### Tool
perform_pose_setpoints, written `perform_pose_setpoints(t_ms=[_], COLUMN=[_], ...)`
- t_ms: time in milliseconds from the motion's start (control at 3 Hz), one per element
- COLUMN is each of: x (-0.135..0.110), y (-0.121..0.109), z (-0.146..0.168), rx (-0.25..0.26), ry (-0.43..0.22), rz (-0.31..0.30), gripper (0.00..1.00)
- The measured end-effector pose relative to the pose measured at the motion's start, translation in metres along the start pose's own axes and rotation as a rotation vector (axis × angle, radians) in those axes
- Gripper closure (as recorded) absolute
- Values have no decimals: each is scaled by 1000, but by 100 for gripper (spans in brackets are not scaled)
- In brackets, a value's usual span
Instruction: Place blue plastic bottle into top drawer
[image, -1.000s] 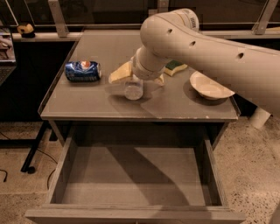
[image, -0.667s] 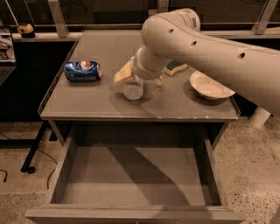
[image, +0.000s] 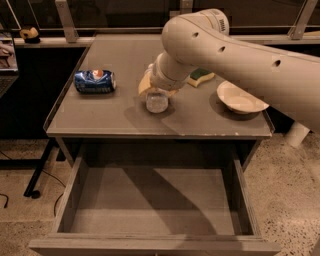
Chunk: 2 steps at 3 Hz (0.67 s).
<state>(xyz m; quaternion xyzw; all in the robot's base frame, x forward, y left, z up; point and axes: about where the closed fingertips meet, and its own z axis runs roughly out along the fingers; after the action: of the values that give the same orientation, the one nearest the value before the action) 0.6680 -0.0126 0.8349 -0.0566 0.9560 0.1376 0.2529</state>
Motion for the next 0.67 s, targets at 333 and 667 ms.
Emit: perform_pose_setpoints(t_ms=[333, 667], x=[0, 0], y=[0, 0], z=[0, 0], rx=[0, 0], ry=[0, 0], rz=[0, 0], gripper=[89, 100])
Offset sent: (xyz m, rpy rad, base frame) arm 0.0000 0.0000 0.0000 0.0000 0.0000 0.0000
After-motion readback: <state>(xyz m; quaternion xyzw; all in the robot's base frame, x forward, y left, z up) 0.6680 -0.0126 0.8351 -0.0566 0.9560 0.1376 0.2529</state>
